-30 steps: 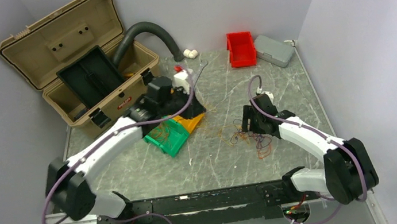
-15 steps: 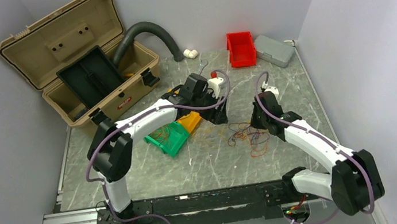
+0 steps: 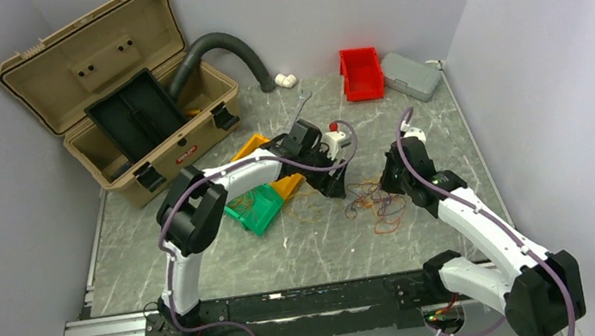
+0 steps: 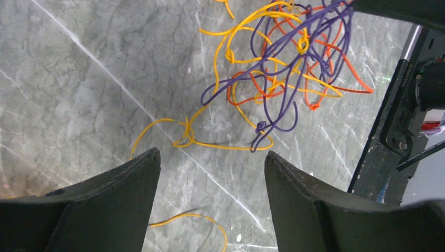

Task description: Untangle the cables

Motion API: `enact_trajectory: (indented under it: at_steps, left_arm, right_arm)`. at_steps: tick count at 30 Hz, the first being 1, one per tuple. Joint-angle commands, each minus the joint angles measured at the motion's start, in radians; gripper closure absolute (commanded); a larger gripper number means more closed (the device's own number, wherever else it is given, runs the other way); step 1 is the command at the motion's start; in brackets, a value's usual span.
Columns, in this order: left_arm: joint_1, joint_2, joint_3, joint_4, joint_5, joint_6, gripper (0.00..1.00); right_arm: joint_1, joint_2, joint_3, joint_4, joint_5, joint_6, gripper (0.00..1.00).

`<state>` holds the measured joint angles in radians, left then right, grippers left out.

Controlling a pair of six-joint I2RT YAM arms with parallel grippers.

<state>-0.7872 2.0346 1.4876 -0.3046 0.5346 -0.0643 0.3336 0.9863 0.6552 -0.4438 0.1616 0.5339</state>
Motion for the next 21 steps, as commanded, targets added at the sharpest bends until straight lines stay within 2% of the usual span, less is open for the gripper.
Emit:
enact_trajectory:
  at_steps: [1, 10, 12, 13, 14, 17, 18, 21]
  left_arm:
    - [-0.015, 0.024, 0.034, 0.086, 0.035, 0.048, 0.24]
    - [-0.071, 0.064, -0.025, 0.23, -0.148, 0.131, 0.23]
    - [-0.078, 0.084, -0.022, 0.248, -0.166, 0.134, 0.26]
    - [-0.082, 0.101, -0.007, 0.232, -0.185, 0.14, 0.31]
    - [-0.08, 0.12, 0.016, 0.211, -0.199, 0.143, 0.41]
    - [-0.08, 0.124, 0.006, 0.223, -0.23, 0.139, 0.91]
    - [-0.08, 0.116, -0.014, 0.234, -0.246, 0.136, 1.0]
    - [-0.074, 0.084, -0.056, 0.257, -0.265, 0.13, 1.0]
  right_arm:
    - [-0.009, -0.036, 0.066, -0.023, -0.032, -0.005, 1.0]
    - [-0.025, -0.078, 0.094, -0.039, -0.101, 0.03, 1.0]
    - [-0.031, -0.09, 0.103, -0.05, -0.104, 0.034, 1.0]
    - [-0.036, -0.098, 0.108, -0.057, -0.101, 0.035, 1.0]
    - [-0.041, -0.104, 0.114, -0.064, -0.097, 0.035, 1.0]
    - [-0.059, -0.126, 0.137, -0.098, -0.064, 0.035, 1.0]
    - [-0.066, -0.134, 0.144, -0.113, -0.043, 0.037, 1.0]
    - [-0.096, -0.164, 0.17, -0.183, 0.091, 0.068, 1.0]
